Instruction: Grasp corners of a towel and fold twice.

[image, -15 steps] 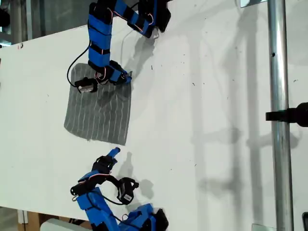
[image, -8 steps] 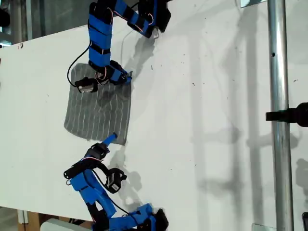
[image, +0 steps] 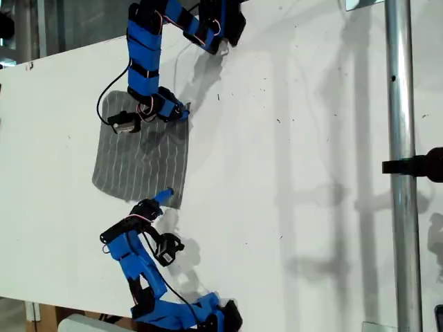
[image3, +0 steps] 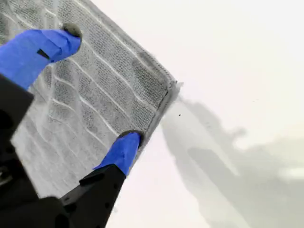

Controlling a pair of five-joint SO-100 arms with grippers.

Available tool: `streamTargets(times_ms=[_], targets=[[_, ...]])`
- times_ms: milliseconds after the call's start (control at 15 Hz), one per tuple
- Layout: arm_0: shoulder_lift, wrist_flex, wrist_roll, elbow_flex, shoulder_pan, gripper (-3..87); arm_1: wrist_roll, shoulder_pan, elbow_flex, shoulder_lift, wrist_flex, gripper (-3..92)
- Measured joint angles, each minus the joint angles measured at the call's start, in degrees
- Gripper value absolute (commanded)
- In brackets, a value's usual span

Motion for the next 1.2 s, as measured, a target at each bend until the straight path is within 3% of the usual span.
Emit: streamTargets(times_ms=[600, 867, 933, 1067, 1200], targets=[[-10.55, -3.08, 0.09, -3.87, 0.79, 25.3, 0.00, 0.00, 1.41, 1.32, -0.79, -0.2], [-12.92, 0.70, -1.58, -6.15, 0.79, 22.8, 0.00, -0.18, 1.41, 1.32, -0.79, -0.2], [-13.36, 1.93, -2.02, -6.59, 0.79, 19.2, 0.00, -0.18, 1.41, 1.32, -0.79, -0.2], [-13.89, 3.43, -2.20, -7.21, 0.79, 3.0, 0.00, -0.18, 1.41, 1.32, -0.79, -0.2], [-14.33, 4.31, -2.64, -7.29, 1.14, -1.5, 0.00, -0.35, 1.41, 1.32, -1.32, -0.2]])
